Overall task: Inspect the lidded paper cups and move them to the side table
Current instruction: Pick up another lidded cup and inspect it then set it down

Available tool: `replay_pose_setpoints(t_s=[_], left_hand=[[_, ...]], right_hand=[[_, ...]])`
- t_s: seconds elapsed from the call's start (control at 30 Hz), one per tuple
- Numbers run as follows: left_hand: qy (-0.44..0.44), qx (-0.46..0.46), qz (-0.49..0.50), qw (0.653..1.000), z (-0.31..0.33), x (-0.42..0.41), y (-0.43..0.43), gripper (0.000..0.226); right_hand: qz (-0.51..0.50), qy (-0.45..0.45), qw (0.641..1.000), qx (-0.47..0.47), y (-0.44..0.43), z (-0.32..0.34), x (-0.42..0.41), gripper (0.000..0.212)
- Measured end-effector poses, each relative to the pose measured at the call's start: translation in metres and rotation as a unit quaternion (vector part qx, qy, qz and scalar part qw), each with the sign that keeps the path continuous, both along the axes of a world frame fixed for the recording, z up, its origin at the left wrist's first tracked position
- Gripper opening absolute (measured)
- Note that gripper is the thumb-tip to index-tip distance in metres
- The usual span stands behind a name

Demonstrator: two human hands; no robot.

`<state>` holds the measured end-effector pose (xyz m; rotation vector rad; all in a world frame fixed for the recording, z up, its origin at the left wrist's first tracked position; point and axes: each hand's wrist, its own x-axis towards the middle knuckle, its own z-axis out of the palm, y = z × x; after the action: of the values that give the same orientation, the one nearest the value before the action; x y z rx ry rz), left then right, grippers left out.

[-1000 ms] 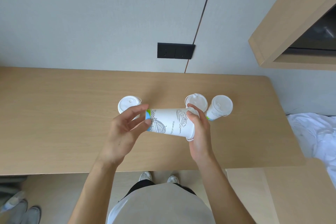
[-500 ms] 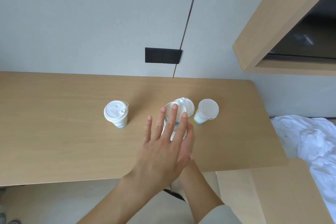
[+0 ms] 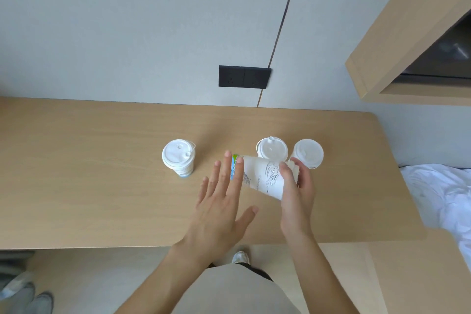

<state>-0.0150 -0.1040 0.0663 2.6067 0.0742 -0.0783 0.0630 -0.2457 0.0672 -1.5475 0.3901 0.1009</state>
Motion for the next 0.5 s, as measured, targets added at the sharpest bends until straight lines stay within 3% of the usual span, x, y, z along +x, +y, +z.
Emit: replay_pose_setpoints(t_s=[0.1, 0.2, 0.33, 0.5], left_hand=[[-0.012, -0.114, -0.050, 0.992, -0.023, 0.006, 0.000, 0.097], [-0.007, -0.203, -0.036, 0.978, -0.048, 0.017, 0.003, 0.111], [0.036, -0.257, 0.005, 0.966, -0.078, 0.037, 0.016, 0.124], [0.092, -0.253, 0.033, 0.963, -0.107, 0.049, 0.041, 0.124]], right_hand=[[0.077, -0.097, 0.982, -0.141, 0.011, 0.009, 0.018, 0.051], [0.200, -0.147, 0.937, -0.247, 0.035, 0.002, 0.035, 0.065], [0.295, -0.147, 0.880, -0.342, 0.069, -0.022, 0.061, 0.066], [0.387, -0.136, 0.799, -0.441, 0.109, -0.051, 0.082, 0.071]])
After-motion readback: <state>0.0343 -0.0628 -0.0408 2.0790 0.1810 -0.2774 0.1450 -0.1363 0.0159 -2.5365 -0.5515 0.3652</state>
